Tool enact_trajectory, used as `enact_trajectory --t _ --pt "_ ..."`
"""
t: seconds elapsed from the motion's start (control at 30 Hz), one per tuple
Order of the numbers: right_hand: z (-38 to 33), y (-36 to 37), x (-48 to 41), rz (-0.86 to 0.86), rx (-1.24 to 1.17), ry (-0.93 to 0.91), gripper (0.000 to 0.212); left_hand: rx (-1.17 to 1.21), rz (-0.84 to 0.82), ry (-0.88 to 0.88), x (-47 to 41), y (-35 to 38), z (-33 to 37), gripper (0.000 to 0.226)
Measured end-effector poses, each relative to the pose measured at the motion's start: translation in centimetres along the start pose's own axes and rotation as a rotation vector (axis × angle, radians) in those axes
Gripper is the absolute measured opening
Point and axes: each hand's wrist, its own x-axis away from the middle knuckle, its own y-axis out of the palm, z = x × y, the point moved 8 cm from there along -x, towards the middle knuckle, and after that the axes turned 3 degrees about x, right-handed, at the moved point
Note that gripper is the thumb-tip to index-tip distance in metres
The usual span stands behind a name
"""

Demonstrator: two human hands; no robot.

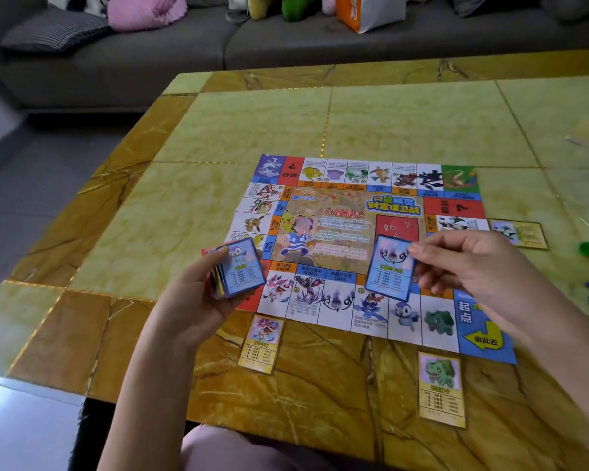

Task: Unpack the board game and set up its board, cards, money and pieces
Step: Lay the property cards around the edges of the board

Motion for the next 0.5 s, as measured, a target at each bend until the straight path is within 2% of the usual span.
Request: enact_trajectory --t 0.07,0.17,0.27,0.4,0.5 --pt "0.2 0.2 0.3 -0.016 0.01 0.02 0.011 0.004 -0.002 0.0 0.0 0.0 -0.1 0.035" --pt "0.8 1.2 1.0 -0.057 0.043 0.053 0.009 -0.014 -0.009 -0.004 -0.1 0.2 -0.2 0.022" --pt "1.7 3.2 2.0 -0.136 0.084 0.101 0.005 -0.043 -0.01 -0.003 -0.1 0.2 -0.2 0.022" --pt "3.0 6.5 3.2 -0.261 0.225 0.108 0.012 -0.06 0.001 0.006 -0.2 0.1 -0.2 0.021" --pt "3.1 7.2 3.3 -0.271 0.293 0.076 0.015 -0.066 -0.002 0.016 -0.2 0.1 -0.1 0.02"
